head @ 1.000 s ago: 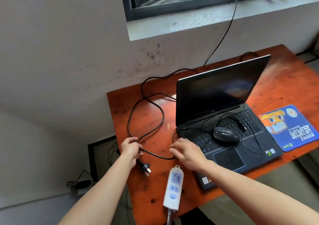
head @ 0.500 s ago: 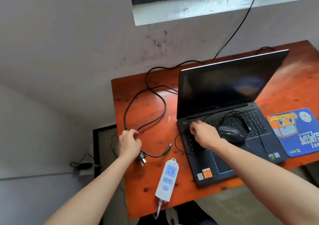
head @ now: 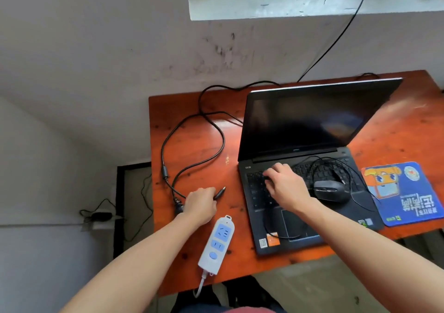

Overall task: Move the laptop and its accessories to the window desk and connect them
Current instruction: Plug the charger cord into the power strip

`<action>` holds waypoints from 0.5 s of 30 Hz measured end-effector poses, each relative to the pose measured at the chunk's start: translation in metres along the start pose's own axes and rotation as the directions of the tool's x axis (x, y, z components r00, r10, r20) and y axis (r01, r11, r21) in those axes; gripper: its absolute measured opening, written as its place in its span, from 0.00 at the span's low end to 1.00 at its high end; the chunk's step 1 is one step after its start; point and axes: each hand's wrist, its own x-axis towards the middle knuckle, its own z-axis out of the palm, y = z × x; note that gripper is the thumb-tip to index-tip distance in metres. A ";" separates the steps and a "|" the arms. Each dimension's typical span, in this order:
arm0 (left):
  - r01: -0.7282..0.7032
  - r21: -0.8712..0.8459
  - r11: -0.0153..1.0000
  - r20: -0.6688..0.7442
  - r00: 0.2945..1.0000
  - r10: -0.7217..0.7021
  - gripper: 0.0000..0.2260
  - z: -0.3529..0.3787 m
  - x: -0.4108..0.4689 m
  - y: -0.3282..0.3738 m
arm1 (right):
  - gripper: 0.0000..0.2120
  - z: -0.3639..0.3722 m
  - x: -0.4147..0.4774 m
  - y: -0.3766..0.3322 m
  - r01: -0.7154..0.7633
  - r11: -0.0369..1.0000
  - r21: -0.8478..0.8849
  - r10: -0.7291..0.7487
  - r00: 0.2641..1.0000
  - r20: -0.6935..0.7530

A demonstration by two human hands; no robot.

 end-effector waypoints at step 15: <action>-0.188 0.074 0.979 -0.160 0.967 0.198 0.12 0.001 0.043 0.010 | 0.30 0.083 0.011 -0.017 -0.010 1.000 -0.014 0.008 0.993 -0.119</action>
